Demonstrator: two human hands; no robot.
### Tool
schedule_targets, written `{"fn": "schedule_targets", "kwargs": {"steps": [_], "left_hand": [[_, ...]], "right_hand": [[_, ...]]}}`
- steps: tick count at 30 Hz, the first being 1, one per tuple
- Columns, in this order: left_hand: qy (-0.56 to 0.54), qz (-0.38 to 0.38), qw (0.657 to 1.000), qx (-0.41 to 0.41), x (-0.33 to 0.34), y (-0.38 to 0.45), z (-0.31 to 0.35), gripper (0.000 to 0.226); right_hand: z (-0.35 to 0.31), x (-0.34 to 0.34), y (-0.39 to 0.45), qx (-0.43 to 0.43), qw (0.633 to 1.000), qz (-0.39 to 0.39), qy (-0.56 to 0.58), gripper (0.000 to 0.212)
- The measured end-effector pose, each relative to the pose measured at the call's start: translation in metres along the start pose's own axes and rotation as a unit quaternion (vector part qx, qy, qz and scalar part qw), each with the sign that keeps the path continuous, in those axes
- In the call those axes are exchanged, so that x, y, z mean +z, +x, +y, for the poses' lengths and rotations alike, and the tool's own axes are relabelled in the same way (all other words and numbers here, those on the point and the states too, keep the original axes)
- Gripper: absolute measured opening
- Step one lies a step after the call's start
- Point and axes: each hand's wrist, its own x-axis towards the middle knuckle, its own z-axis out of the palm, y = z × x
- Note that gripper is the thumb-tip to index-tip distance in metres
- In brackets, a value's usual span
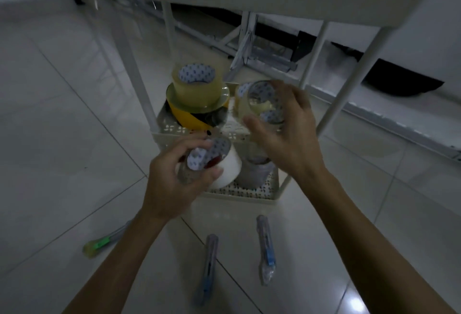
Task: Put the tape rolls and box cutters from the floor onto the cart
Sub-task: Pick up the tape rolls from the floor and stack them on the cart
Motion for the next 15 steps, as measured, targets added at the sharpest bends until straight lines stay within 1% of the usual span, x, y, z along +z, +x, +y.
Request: {"fn": "schedule_targets", "kwargs": {"steps": [2, 4, 7, 10, 15], "left_hand": [[-0.001, 0.015, 1.0, 0.023, 0.001, 0.017, 0.007, 0.04], [0.015, 0.045, 0.998, 0.047, 0.001, 0.035, 0.009, 0.038], [0.042, 0.086, 0.994, 0.061, -0.001, 0.06, 0.005, 0.037], [0.061, 0.08, 0.993, 0.056, -0.003, 0.069, -0.007, 0.04], [0.063, 0.071, 0.994, 0.055, 0.002, 0.071, -0.016, 0.042]], "right_hand": [[0.003, 0.005, 0.022, 0.035, 0.999, 0.007, 0.01, 0.078], [0.004, 0.01, 0.043, 0.063, 0.998, 0.01, 0.023, 0.079], [0.01, 0.017, 0.066, 0.074, 0.997, -0.005, 0.015, 0.078], [0.018, 0.025, 0.075, 0.068, 0.998, -0.016, 0.003, 0.073], [0.025, 0.031, 0.079, 0.066, 0.998, -0.012, 0.007, 0.077]]}}
